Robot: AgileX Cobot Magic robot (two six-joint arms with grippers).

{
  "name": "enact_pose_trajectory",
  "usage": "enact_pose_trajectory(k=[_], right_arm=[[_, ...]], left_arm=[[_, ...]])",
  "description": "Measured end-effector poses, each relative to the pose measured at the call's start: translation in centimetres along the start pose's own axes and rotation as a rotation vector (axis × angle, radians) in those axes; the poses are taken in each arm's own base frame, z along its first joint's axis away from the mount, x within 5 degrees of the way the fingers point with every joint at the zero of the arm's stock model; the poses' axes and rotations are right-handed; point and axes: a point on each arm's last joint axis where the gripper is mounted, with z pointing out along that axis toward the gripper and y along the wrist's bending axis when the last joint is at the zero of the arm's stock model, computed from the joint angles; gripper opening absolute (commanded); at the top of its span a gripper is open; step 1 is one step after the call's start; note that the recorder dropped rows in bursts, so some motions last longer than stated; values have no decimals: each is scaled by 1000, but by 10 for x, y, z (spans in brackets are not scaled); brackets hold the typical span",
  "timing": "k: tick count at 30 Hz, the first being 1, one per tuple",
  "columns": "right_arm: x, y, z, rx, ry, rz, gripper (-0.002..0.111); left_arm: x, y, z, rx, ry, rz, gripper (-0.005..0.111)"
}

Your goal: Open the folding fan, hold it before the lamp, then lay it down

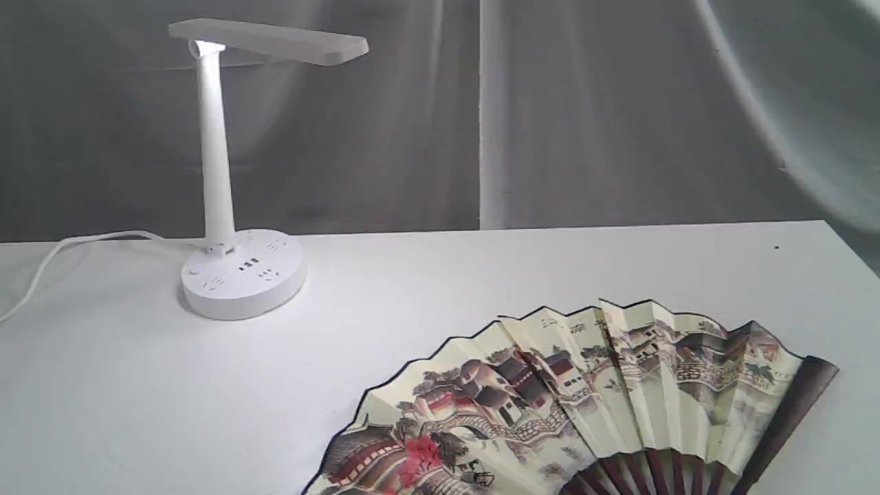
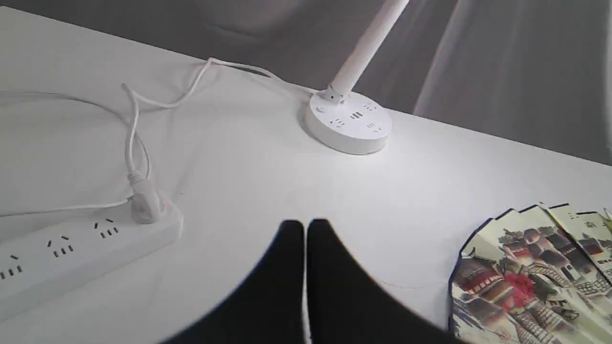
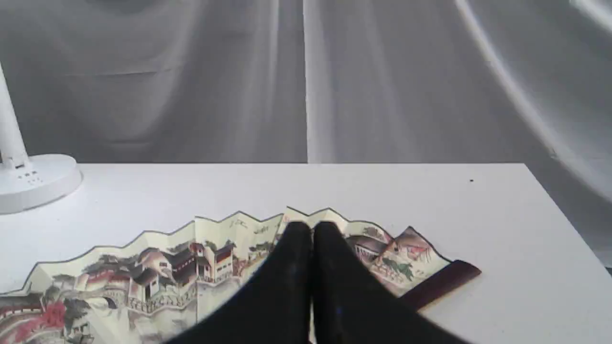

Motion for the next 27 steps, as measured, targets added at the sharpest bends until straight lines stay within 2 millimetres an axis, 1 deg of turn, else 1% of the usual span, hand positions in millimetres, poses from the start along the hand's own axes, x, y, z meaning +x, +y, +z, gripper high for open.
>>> enact_pose_trajectory(k=[3,5,11,16,19,21,23,27], right_arm=[[11,-1,3,7,15,13,0],[15,-1,4,7,17,41,0],[17,-1,4,2,19,96,0],[17,-1,4,1,19,102,0],[17,-1,4,1,19,104,0],[16,-1,4,1,18,108,0],[16,-1,4,1,18,108,0],[16,-1,4,1,18,111,0]], left_arm=[[0,0,0,5,2,-2,0],[-1,-1,0,14,-15,-3,0],[-15,-9,-2,99,-171,-4,0],[-24,-15,-2,160,-280,-1,0],[-24,-20,6,207,-348,10,0],[-20,-24,17,245,-391,22,0],[-13,-28,29,275,-420,36,0],[3,-29,49,267,-428,108,0]])
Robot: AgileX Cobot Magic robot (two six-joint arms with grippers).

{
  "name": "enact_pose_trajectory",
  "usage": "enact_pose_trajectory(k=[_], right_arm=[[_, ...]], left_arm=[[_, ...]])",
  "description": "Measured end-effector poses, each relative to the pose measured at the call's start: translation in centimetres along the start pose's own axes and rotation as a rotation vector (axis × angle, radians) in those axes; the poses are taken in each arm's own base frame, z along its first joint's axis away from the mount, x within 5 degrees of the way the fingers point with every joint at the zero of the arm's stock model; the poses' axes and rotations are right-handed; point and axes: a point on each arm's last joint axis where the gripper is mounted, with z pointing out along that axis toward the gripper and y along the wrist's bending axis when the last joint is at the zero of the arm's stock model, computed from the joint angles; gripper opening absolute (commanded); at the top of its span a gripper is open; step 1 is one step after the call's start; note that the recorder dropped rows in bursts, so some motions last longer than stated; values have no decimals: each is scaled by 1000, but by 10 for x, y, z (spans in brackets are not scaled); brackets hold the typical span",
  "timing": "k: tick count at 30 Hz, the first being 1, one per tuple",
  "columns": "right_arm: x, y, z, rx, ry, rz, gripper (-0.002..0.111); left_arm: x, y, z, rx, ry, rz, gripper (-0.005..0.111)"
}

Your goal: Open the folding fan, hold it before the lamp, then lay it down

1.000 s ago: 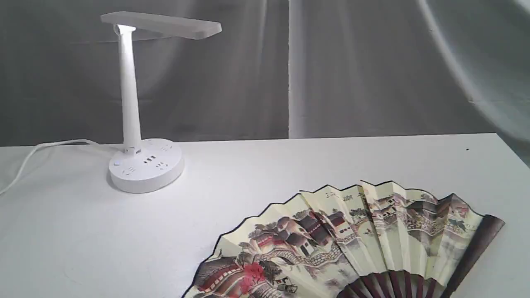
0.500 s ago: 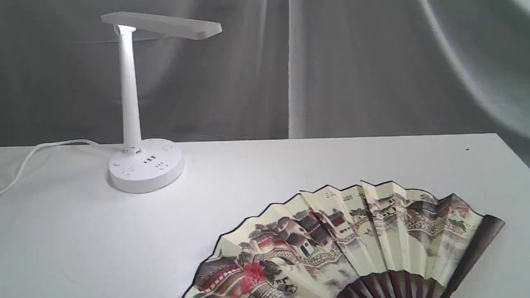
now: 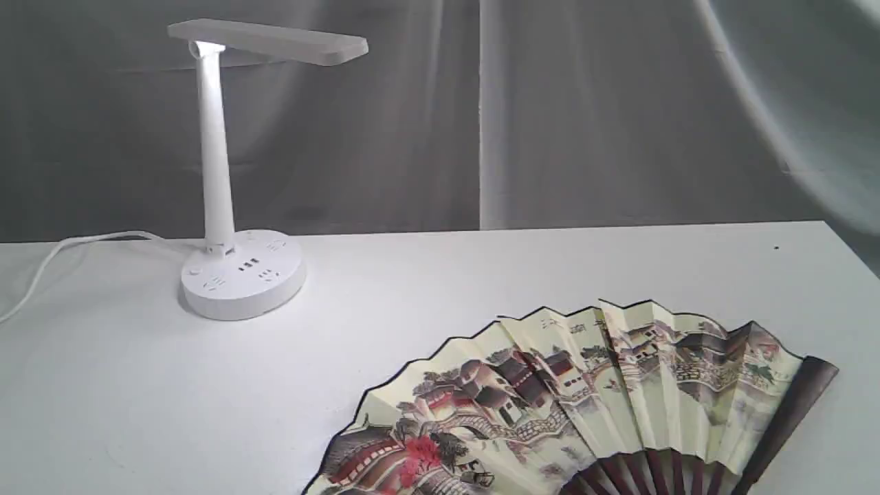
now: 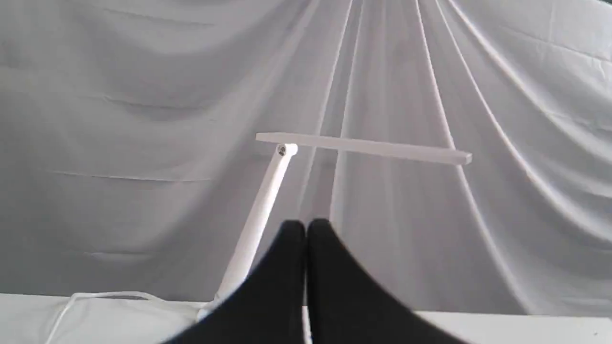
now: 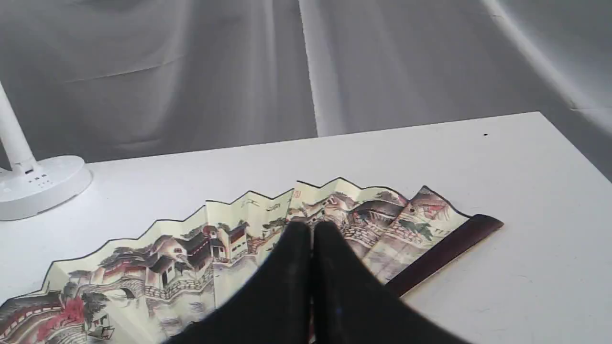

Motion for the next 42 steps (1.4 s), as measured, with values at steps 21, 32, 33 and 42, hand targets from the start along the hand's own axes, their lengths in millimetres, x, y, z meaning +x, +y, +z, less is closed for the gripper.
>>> enact_pose_trajectory(k=[21,32,33,42], right_arm=[[0,0,0,0,0,2,0],[0,0,0,0,0,4,0],[0,0,0,0,0,4,0],[0,0,0,0,0,8,0]], left_arm=[[116,10,17,11,262,-15,0],[116,10,17,11,263,-21,0],[116,10,17,11,263,-21,0],[116,13,17,-71,256,-118,0]])
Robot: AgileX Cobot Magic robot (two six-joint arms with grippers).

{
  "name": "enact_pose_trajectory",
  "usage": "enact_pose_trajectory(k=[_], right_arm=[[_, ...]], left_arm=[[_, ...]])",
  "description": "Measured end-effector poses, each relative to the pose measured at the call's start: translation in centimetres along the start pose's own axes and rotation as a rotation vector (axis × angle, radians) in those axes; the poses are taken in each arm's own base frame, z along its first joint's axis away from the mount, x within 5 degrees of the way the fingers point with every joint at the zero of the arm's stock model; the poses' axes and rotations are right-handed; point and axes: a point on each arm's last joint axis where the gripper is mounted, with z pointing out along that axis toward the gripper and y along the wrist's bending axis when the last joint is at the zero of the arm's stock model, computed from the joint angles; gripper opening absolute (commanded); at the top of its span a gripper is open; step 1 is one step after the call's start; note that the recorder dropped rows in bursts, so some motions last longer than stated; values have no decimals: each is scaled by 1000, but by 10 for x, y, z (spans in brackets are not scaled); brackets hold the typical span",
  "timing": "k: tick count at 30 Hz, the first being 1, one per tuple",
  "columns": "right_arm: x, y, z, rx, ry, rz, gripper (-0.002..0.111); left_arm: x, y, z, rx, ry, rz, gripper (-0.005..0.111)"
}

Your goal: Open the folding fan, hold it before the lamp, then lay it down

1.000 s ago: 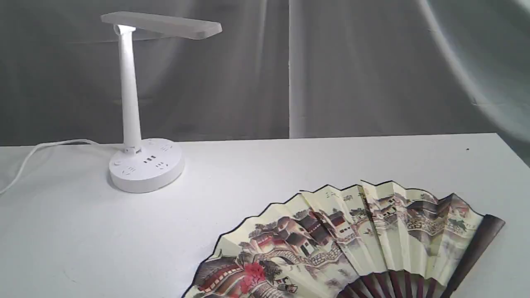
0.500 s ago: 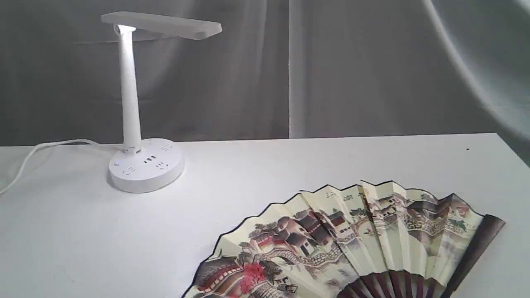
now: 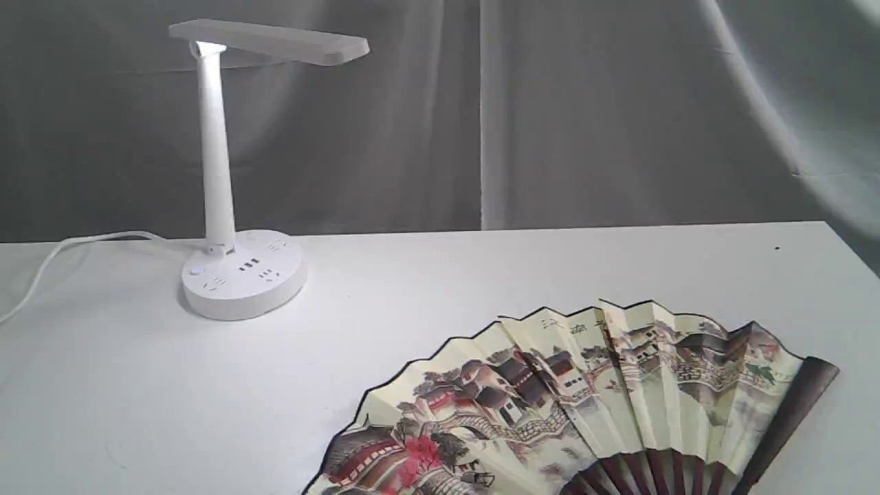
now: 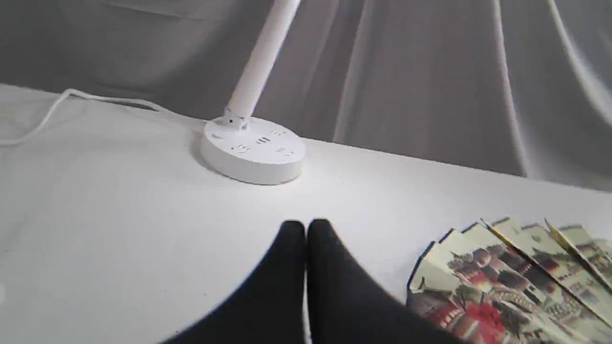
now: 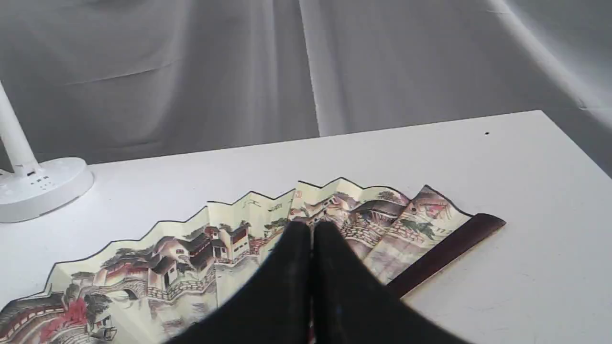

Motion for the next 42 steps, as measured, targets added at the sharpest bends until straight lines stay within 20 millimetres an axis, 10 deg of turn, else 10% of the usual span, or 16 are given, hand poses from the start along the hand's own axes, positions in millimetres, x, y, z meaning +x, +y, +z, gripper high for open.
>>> enact_pose_trajectory(k=[42], right_arm=[[0,0,0,0,0,0,0]], left_arm=[[5,6,-1,-112,50,270,0]])
